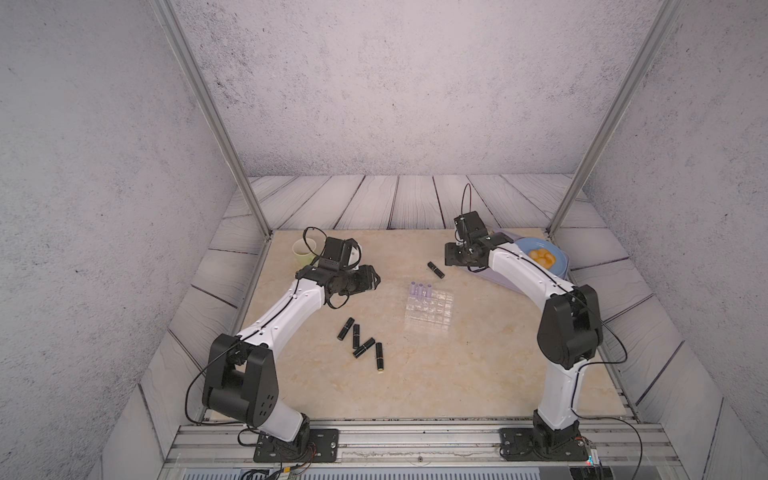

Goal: Arrange the lipsticks in the organizer
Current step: Pick up the lipstick at the center of the board.

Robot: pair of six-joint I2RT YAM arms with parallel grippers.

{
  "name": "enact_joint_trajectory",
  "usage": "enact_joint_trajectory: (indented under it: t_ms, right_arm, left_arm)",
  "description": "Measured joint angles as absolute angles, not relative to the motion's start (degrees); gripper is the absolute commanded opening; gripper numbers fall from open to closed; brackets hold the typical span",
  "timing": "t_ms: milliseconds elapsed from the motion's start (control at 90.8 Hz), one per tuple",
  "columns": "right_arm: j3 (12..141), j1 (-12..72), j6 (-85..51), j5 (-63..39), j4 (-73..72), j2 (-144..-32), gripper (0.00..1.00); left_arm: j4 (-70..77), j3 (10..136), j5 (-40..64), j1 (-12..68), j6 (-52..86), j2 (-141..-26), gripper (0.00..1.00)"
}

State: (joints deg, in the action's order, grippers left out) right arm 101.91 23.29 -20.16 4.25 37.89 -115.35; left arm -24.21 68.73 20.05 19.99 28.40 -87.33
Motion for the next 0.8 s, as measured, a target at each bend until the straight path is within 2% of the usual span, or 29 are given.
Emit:
enact_joint_trajectory:
  t_ms: [110,242,616,804]
  right_arm:
    - [112.1,23.2,-17.0,1.5,44.7,-124.5,0.63]
    - [118.1,23.1,-14.4,0.3,49.3,-131.3,0.64]
    - [127.9,22.6,-10.4,3.2,53.4,-140.7,0.64]
    - [137.7,21.5,-9.3,4.2,55.7,-147.3,0.61]
  left_arm:
    - [-24.5,68.8,20.6,20.0,28.0,-87.3,0.54]
    - [-25.5,68.8,20.8,19.7,27.2,-87.3,0.54]
    - [-25.9,68.7,22.4,18.6,27.0,-87.3,0.54]
    - [-25.9,68.7,22.9,18.6,27.0,-87.3,0.54]
